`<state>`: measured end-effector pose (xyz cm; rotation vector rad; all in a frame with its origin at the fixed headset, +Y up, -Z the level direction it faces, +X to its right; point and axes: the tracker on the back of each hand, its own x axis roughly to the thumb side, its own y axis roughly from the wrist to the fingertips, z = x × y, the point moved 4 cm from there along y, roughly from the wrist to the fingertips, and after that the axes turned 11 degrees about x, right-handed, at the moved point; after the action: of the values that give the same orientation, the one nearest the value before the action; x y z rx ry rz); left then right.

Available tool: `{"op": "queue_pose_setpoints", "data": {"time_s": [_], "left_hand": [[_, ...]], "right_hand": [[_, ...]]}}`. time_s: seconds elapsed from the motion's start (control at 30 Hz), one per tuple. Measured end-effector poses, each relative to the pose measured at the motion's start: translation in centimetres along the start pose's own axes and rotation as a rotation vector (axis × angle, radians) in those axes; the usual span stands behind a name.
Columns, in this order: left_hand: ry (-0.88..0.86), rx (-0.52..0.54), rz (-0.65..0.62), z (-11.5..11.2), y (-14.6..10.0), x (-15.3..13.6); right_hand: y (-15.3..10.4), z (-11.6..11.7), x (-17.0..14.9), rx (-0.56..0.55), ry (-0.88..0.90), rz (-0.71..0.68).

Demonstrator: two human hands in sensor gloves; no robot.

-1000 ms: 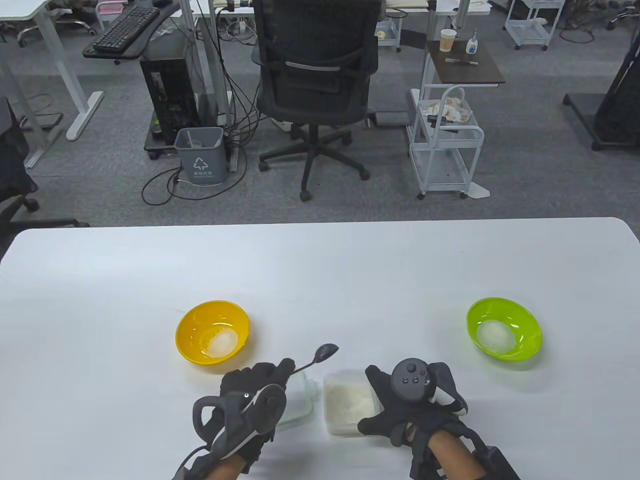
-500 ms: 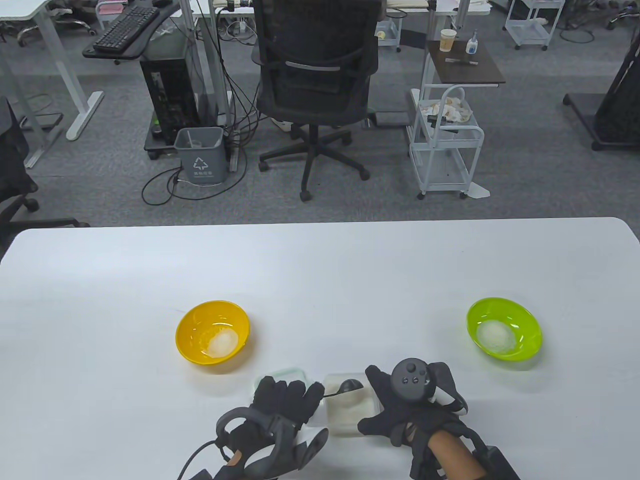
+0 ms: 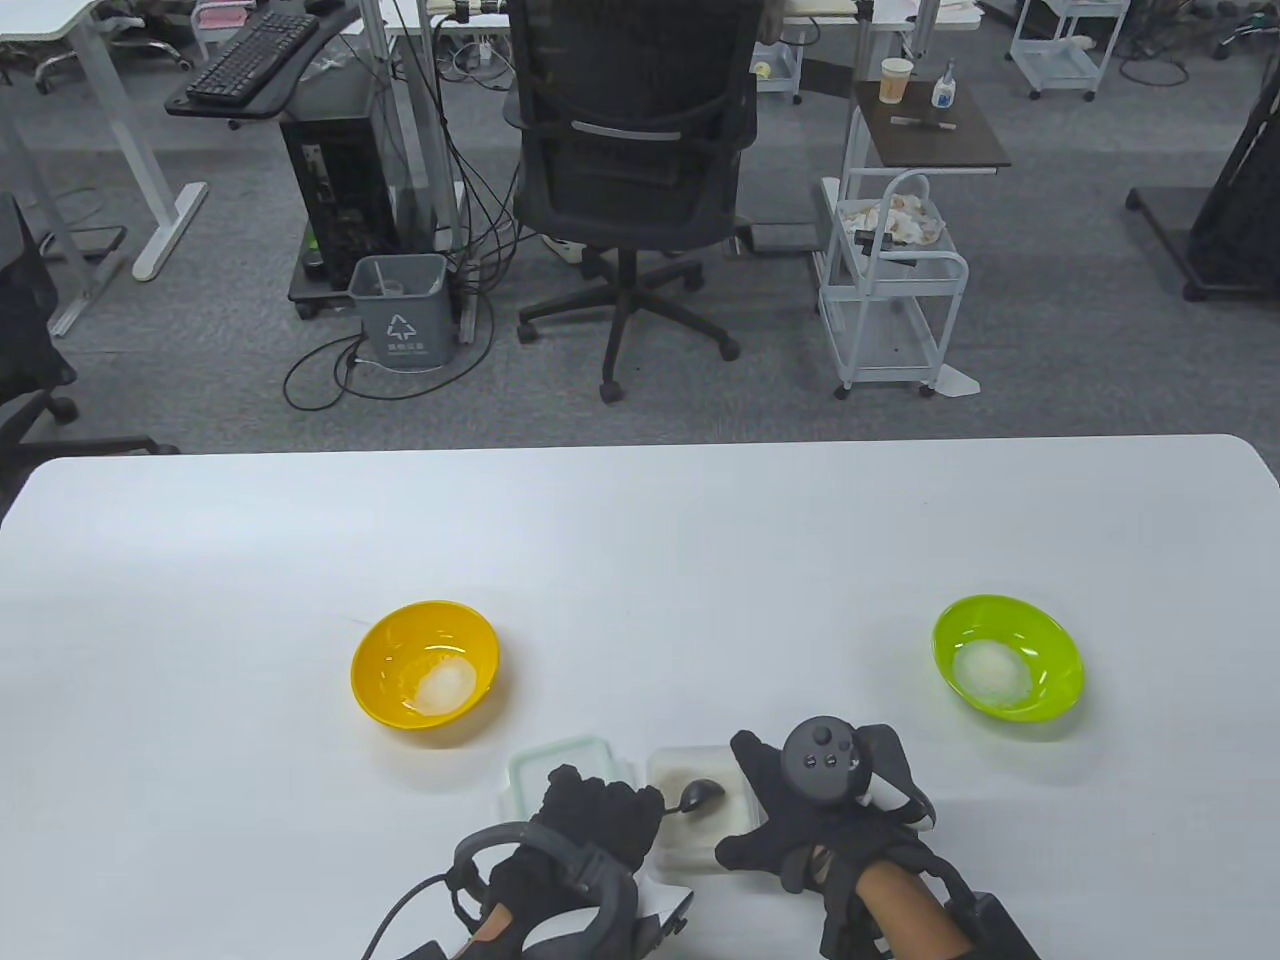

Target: Scoop white sugar from container into bowls

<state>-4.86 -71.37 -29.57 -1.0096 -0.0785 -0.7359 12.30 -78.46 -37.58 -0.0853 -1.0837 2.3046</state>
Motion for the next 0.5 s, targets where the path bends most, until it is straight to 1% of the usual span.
{"op": "queue_pose_setpoints", "data": {"time_s": [0.07, 0.17, 0.33, 0.37, 0.43, 0.5], "left_hand": [[-0.061, -0.014, 0.016, 0.1, 0.1, -0.3], [-0.17, -0.079, 0.059, -0.4, 0.3, -1.0], [-0.397, -0.214, 0.174, -2.5, 0.1, -2.6], [-0.472, -0.266, 0.204, -3.1, 0.0, -3.0], [-0.568, -0.332, 0.252, -3.9, -0.2, -3.5], [-0.63, -0.373, 0.288, -4.6, -0.3, -3.8]], "right_hand": [[0.0, 0.0, 0.0, 0.001, 0.002, 0.0], [0.0, 0.0, 0.0, 0.002, 0.003, -0.001], [0.0, 0.0, 0.0, 0.002, 0.003, -0.001], [0.0, 0.0, 0.0, 0.002, 0.003, -0.001], [0.0, 0.0, 0.0, 0.002, 0.003, -0.001], [0.0, 0.0, 0.0, 0.002, 0.003, -0.001]]}}
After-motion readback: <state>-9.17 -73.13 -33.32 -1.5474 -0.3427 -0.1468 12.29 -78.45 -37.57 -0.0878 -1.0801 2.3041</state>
